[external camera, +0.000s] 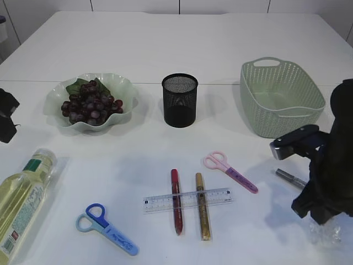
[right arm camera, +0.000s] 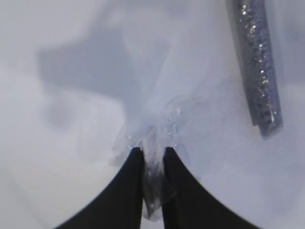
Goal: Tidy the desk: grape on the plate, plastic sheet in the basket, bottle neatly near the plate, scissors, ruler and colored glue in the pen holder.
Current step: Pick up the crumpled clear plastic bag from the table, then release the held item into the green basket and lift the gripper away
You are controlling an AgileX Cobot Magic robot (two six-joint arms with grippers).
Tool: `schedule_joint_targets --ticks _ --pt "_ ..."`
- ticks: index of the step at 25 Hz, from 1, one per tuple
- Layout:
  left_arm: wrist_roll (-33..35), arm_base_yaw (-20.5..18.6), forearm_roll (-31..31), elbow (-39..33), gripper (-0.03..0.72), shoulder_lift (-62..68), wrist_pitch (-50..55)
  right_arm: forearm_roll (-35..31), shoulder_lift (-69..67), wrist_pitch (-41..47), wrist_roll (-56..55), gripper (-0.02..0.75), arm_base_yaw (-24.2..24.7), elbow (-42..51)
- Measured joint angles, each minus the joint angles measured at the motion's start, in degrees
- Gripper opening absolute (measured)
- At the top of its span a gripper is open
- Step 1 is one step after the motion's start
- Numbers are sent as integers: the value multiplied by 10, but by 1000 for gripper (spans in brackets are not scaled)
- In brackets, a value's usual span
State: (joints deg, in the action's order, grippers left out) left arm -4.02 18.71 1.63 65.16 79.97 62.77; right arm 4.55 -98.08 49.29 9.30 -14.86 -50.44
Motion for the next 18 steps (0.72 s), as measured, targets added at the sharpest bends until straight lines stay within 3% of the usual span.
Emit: schedule_joint_targets --ticks 11,18 --pt "0 0 0 0 275 0 -1 -8 54 38 -1 101 0 -144" --pt "0 0 -4 0 276 0 -1 32 52 -15 -59 101 5 -258"
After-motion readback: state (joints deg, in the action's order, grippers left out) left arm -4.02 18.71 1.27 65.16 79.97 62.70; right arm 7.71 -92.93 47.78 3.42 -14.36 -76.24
